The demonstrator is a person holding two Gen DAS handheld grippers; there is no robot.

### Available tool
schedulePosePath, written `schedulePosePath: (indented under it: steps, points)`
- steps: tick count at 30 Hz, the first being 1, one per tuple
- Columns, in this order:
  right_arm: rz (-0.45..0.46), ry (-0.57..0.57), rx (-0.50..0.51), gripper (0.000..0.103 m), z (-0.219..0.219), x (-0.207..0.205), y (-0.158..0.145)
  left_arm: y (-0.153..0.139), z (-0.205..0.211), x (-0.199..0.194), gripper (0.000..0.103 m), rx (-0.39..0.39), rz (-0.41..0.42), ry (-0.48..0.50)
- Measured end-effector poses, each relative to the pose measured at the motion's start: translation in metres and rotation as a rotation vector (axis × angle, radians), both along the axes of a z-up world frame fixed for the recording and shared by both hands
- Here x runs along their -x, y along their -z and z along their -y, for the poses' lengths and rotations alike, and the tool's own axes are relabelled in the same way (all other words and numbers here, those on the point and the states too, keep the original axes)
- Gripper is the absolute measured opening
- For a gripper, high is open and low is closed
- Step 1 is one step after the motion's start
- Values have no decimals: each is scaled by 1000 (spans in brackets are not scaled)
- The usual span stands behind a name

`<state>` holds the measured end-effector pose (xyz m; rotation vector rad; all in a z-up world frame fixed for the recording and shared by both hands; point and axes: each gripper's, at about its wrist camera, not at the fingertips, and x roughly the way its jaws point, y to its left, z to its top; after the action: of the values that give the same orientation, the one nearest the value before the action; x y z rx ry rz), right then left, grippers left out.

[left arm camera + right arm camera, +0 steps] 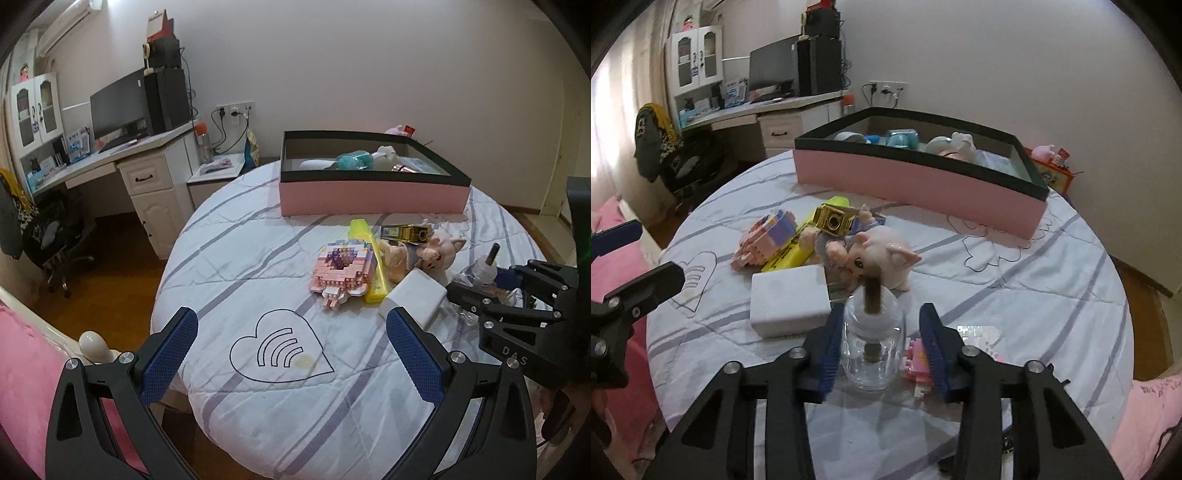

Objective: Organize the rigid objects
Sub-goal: 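Grasp the pink block donut with the left gripper while the right gripper grasps the glass bottle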

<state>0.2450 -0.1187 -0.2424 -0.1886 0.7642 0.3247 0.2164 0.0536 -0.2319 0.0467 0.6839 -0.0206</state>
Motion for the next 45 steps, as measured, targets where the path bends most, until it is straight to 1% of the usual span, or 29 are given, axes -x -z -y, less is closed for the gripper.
schedulePosePath:
  steps: [1,5,8,11,13,15,16,20,24,26,27,28,29,30,31,32,35,37,38,39,40,41,43,44,45]
  points:
    - [-5,-11,-17,31,0,0,0,1,0,-1,103,3,-3,1]
    - [24,3,-49,31,11,1,-12,3,2,-11,103,17,-15,7]
    - [67,30,-75,31,26,1,-29,4,6,-21,103,29,-24,24]
    - [102,64,-73,31,39,-4,-44,5,10,-34,103,39,-31,34]
    - [111,91,-75,31,51,-9,-48,7,11,-45,103,38,-45,35]
    - [112,120,-70,31,60,-15,-47,11,10,-58,103,50,-62,30]
    - [103,136,-70,31,68,-19,-44,14,9,-66,103,57,-85,21]
    - [70,173,-72,31,82,-32,-32,26,10,-83,103,94,-123,29]
    - [32,200,-64,31,91,-44,-19,35,13,-94,103,85,-134,39]
    - [15,207,-65,31,95,-48,-11,35,9,-97,99,119,-140,47]
    - [3,207,-63,31,95,-50,-7,35,7,-98,89,128,-133,49]
    - [-3,207,-65,31,95,-51,-4,34,6,-99,77,140,-130,51]
    - [-6,206,-72,31,96,-53,-1,34,3,-100,70,151,-127,49]
    - [-12,206,-80,31,97,-54,1,35,2,-101,54,132,-137,40]
    - [-20,211,-78,31,98,-55,3,37,2,-102,53,102,-143,28]
    - [-23,212,-77,31,98,-56,4,39,1,-102,53,78,-151,22]
    - [-43,210,-76,31,99,-58,7,39,-4,-97,56,79,-141,3]
    - [-43,212,-83,31,101,-57,6,40,-9,-99,69,96,-145,-15]
    - [-47,212,-84,31,101,-57,7,40,-10,-100,72,110,-149,-9]
    - [-51,212,-82,31,101,-57,7,41,-10,-101,81,121,-156,5]
    - [-52,212,-79,31,100,-57,8,41,-8,-103,86,115,-168,21]
    - [-52,213,-77,31,100,-57,8,43,-2,-106,87,76,-180,29]
    - [-50,216,-78,31,100,-56,7,44,4,-107,85,27,-185,29]
    - [-50,220,-80,31,101,-55,7,43,3,-106,83,29,-180,30]
    - [-46,223,-86,31,102,-53,7,43,2,-105,74,35,-174,26]
